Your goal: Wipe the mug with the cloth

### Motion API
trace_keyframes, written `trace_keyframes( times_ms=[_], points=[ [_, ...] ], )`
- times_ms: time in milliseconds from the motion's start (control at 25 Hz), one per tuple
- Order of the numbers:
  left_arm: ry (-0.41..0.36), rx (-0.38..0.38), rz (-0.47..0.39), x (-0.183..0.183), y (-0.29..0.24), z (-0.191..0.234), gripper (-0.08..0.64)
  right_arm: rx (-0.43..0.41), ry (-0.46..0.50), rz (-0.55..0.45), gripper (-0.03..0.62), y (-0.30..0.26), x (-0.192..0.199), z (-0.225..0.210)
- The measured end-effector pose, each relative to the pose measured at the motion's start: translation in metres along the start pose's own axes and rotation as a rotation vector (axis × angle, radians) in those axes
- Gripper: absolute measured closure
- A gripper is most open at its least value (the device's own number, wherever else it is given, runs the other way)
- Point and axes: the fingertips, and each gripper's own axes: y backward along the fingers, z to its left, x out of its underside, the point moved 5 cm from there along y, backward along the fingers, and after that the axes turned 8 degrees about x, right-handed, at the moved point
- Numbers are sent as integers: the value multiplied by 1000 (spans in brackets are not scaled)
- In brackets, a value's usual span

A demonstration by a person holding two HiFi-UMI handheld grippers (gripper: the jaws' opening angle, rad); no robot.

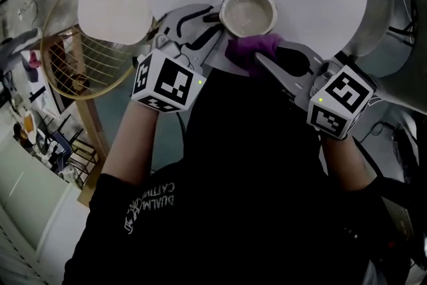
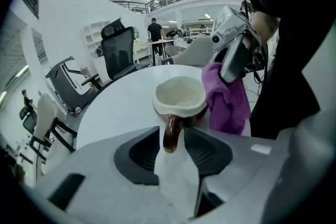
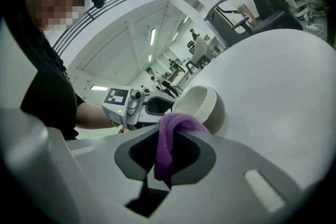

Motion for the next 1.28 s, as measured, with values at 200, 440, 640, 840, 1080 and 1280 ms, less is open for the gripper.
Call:
trace_keyframes(
  times_ms=[200,440,640,840,1080,1280],
  points=[
    [-42,16,72,2,-7,2,458,-17,-25,9,548,-2,6,0],
    [-21,44,104,3,-10,1,484,-21,-32,53,548,-17,17,11],
    [15,101,133,2,-13,-7,505,5,-19,52,548,-23,13,16],
    [57,107,140,7,-14,-7,505,70,23,53,548,-37,11,15],
    [117,110,163,-1,-14,-9,505,74,-8,47,548,-39,8,19],
    [85,118,207,-4,-17,-12,503,60,-83,10,549,-41,14,17]
  ],
)
